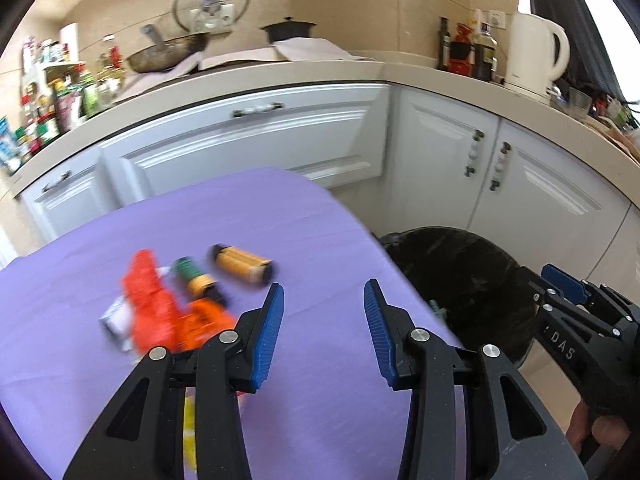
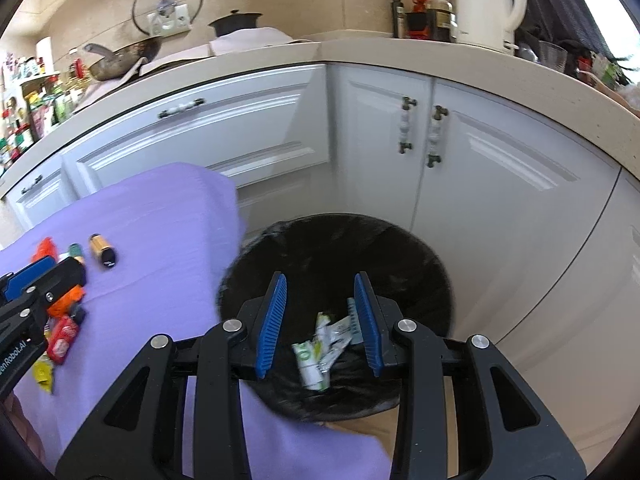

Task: Collect trash
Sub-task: 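Move both open tools back over the trash pile, then grasp the red spray bottle with the right tool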

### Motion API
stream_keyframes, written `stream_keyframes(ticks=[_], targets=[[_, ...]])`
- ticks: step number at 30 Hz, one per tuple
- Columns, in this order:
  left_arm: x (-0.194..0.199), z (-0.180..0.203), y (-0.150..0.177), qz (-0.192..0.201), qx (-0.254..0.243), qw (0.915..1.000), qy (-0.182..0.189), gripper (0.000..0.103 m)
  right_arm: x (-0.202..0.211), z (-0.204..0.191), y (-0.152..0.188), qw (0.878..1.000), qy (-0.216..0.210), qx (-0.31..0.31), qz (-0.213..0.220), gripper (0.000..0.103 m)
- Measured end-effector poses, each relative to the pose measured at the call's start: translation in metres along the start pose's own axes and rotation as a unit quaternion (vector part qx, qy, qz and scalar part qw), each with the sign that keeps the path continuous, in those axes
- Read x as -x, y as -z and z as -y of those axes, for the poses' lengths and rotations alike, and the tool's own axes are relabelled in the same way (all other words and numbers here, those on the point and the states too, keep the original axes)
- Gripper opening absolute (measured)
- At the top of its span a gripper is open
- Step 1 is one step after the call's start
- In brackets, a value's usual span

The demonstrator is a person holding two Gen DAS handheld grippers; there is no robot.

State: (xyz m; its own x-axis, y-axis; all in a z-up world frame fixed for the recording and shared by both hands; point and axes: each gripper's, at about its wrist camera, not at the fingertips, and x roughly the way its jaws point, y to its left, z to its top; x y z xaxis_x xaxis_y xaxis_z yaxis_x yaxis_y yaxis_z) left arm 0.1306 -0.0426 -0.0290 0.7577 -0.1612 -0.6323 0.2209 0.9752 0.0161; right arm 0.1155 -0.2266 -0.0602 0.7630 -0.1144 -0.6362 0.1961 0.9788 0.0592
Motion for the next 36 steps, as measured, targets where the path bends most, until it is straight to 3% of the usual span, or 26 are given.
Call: stream_keyframes(ticks=[12, 25, 31, 33, 36], targets=[[0.036, -0.095, 0.038, -0.003, 0.052, 0.9951, -0.084, 0.042, 0.022, -0.091, 0.015, 0.997, -0.064, 0.047, -0.012, 0.035], [0.054, -0.198, 0.078, -0.019, 0.122, 0.9783, -0.166, 0.042, 0.023, -0.184, 0.034, 0.986, -0.109, 0.121, -0.040, 0.035], [0.057, -0.222, 0.089, -0.025, 0.141, 0.9729, -0.182, 0.042, 0.020, -0.209, 0.039, 0.982, -0.117, 0.134, -0.057, 0.036], [0.057, -0.226, 0.090, -0.027, 0.146, 0.9722, -0.181, 0.042, 0.016, -0.217, 0.041, 0.982, -0.112, 0.141, -0.064, 0.043], [0.056, -0.229, 0.092, -0.029, 0.151, 0.9721, -0.177, 0.042, 0.009, -0.223, 0.046, 0.981, -0.099, 0.150, -0.077, 0.045]])
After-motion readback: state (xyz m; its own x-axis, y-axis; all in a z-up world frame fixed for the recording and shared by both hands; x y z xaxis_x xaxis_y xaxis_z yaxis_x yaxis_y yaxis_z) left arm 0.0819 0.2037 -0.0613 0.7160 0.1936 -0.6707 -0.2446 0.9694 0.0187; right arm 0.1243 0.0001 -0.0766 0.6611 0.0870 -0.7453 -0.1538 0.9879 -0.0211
